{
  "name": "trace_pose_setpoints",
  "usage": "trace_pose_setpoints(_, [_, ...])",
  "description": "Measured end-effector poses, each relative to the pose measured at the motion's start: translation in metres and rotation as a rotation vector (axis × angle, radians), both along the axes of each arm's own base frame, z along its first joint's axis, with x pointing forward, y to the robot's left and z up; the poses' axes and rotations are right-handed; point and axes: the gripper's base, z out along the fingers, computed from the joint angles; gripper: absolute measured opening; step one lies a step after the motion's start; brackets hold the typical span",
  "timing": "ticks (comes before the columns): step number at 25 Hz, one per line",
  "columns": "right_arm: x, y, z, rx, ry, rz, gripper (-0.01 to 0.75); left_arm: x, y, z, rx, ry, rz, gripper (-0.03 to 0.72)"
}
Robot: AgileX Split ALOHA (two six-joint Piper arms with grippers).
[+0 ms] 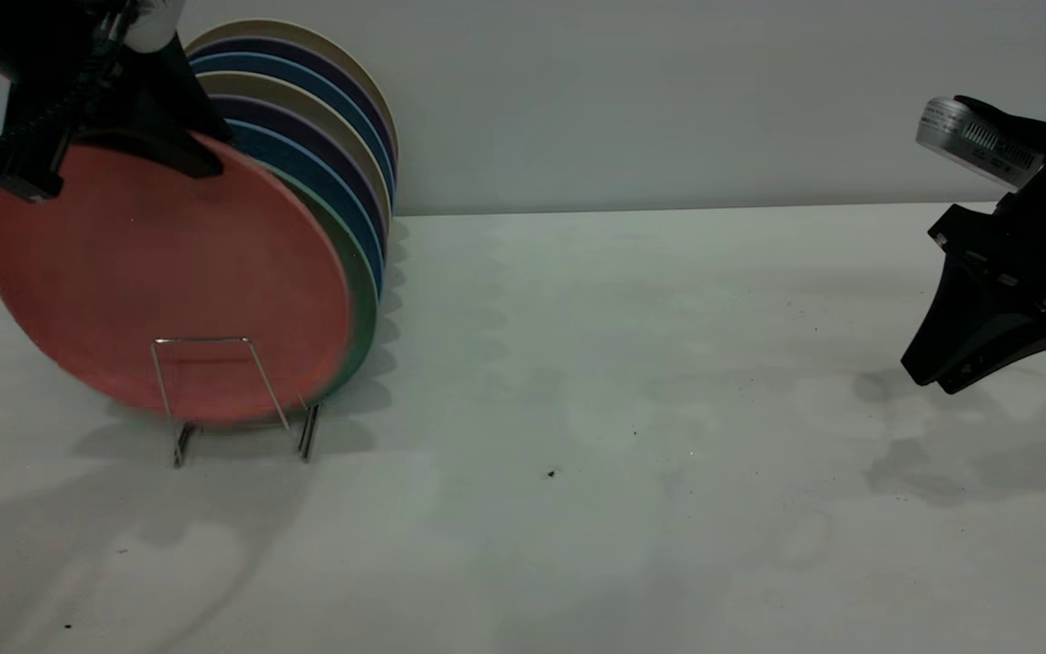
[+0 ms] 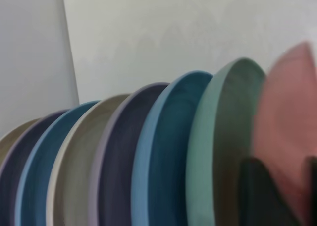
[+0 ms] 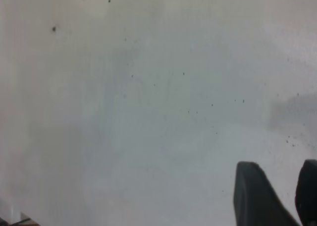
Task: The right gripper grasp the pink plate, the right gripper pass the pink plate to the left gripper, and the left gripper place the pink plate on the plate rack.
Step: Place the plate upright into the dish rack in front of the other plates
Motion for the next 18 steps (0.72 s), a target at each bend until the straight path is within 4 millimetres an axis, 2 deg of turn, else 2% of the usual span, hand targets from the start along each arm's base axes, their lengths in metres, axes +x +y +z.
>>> trace_pose_setpoints(3, [0.000, 0.000, 0.000, 0.000, 0.000, 0.000, 0.228, 0.000, 0.000, 0.000, -0.001, 0.001, 0.000, 0.343])
trace_pose_setpoints(6, [0.000, 0.000, 0.000, 0.000, 0.000, 0.000, 0.227, 0.000, 0.000, 0.000, 0.000, -0.005, 0.005, 0.387])
trace_pose_setpoints(12, [0.000, 0.000, 0.000, 0.000, 0.000, 0.000, 0.227, -0.002, 0.000, 0.007, -0.024, -0.004, 0.026, 0.401])
trace_pose_setpoints(15, [0.000, 0.000, 0.000, 0.000, 0.000, 0.000, 0.227, -0.009, -0.001, 0.019, -0.051, 0.002, 0.028, 0.401])
trace_pose_setpoints(18, [0.000, 0.000, 0.000, -0.003, -0.004, -0.002, 0.227, -0.018, -0.001, 0.040, -0.092, -0.021, 0.054, 0.402])
